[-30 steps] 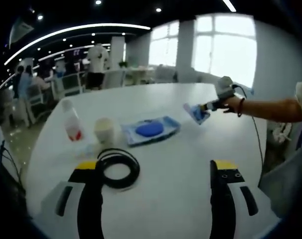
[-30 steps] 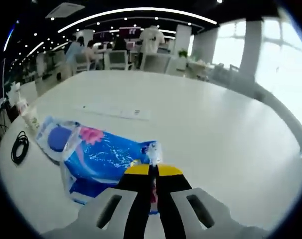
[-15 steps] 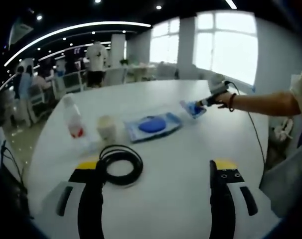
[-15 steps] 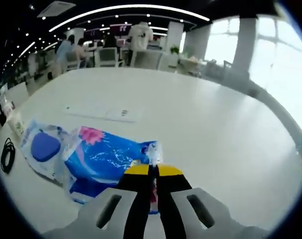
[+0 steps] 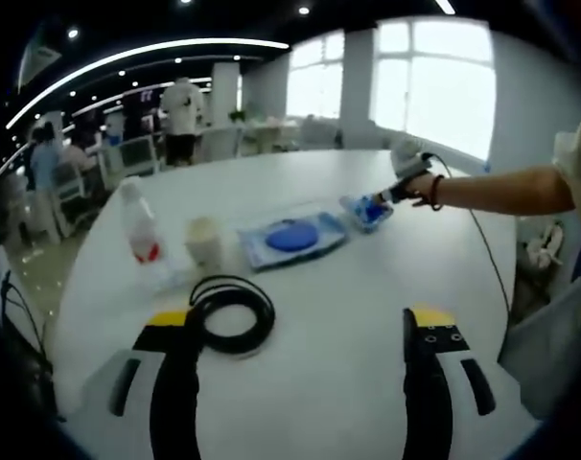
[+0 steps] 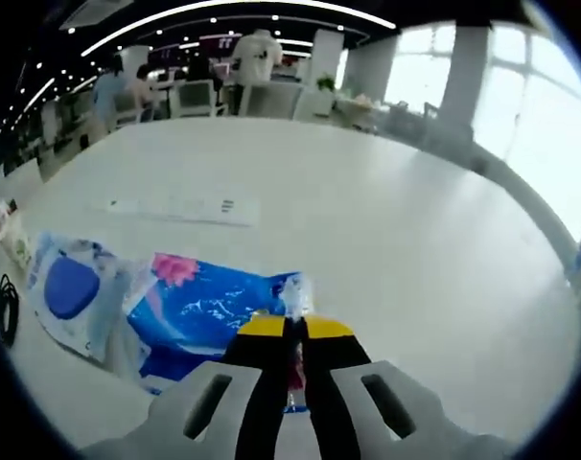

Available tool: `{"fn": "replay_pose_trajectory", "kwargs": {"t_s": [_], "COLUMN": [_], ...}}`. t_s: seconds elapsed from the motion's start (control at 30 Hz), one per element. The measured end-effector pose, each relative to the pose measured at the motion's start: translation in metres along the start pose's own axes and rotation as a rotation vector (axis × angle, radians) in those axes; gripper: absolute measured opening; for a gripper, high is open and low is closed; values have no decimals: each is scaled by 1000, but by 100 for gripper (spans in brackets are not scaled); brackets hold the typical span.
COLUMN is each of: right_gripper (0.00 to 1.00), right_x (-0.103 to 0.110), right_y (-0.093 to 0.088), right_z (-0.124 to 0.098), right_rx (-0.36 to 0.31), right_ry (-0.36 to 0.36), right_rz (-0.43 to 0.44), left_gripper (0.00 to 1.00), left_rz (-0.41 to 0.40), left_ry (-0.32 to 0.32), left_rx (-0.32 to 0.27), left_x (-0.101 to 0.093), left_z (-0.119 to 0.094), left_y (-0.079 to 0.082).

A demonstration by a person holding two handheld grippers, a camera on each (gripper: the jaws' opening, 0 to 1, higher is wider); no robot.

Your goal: Arrange the tabletop items into an orderly group along one side of the table until the central work area is clear of visible clutter.

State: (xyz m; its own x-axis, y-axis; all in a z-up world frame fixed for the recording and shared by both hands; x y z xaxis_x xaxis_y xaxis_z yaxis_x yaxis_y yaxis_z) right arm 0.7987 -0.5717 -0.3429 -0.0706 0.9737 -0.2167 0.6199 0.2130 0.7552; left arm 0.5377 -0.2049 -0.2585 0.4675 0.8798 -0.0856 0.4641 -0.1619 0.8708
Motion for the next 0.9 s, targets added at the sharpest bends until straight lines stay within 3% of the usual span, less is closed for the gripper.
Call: {"fn": "replay_pose_trajectory", "kwargs": {"t_s": [0.1,0.2,0.5,0.9], "right_gripper": [6,7,10,37], "right_x": [0,1,1,1], "right_y": [-4,-5,-3,10], "right_z": [1,1,4,-1], "right_rx": [16,24,21,-44], "right_ry": [-10,-5,-5,46], "right_rz": [-17,58,62,79], "left_gripper": [85,85,84,86], "left_rz": [3,1,3,4], "left_ry": [3,3,0,-2], "left_rx": [4,1,9,7], "left_x": [0,0,0,0], "left_z": [0,-1,-1,-1], "left_y": [0,0,0,1]}}
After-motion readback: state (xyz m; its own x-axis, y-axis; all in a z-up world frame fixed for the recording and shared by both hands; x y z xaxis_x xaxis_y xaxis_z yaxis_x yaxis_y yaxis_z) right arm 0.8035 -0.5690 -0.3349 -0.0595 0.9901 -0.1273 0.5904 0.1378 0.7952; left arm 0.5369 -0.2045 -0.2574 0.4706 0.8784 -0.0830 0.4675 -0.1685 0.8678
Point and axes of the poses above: the point that each gripper's makers call its tool centre point, and the gripper's own axes: z roughly forward along the fingers, x roughly to its left, y roughly out of its top, the point moved 3 cm from there along -z, roughly backward along the fingers, and after that the axes turned 4 degrees about -y, right-handed, at the moved point
